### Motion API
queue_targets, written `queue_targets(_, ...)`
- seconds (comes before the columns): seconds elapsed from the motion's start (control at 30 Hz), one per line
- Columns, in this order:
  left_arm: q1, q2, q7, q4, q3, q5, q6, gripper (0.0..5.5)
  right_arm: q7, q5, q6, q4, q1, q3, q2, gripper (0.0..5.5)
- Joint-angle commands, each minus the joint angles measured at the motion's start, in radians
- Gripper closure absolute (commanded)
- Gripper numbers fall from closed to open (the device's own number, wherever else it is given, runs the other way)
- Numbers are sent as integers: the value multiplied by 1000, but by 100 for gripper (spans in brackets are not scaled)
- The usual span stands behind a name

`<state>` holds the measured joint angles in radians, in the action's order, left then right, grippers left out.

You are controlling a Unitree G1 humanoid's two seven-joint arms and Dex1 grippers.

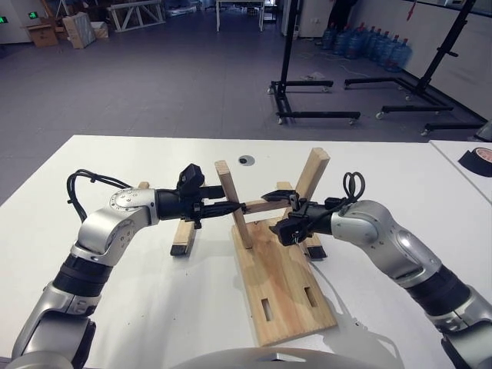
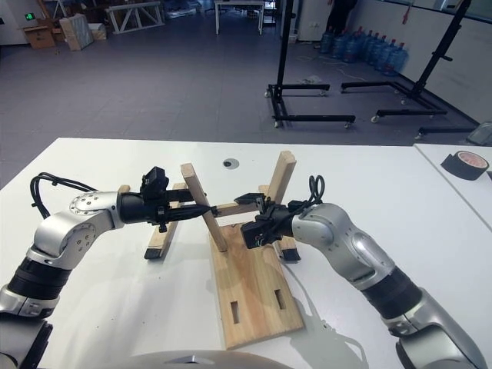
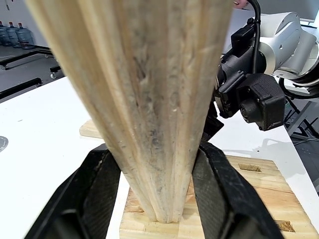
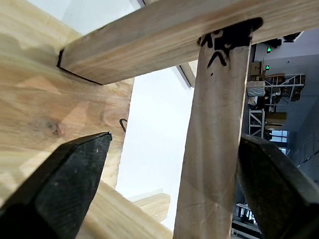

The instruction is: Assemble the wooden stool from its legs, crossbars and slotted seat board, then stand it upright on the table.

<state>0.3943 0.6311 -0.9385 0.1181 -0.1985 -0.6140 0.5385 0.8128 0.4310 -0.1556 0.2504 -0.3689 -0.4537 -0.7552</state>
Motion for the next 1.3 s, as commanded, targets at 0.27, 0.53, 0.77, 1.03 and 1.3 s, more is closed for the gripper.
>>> queue_targets(0.27,-46,48,124,-56,-13,161,34,349,-124,-164,-99,-31,-137,195,115,134)
queue_targets(0.53,-49,49,126,-34,-29,162,43,349,-357,-318,298,-84,-195,389,343,134)
queue_targets(0.77,-77,34,154,-14,-31,160,44,349,-384,-424,373,-160,-140,364,498,134)
queue_targets(1.03,-28,40,119,-50,-51,165,32,349,-393,-466,386,-250,-143,389,505,134)
queue_targets(1.3,-20,41,105,-36,-58,154,48,349,-393,-491,449,-202,-109,350,543,134)
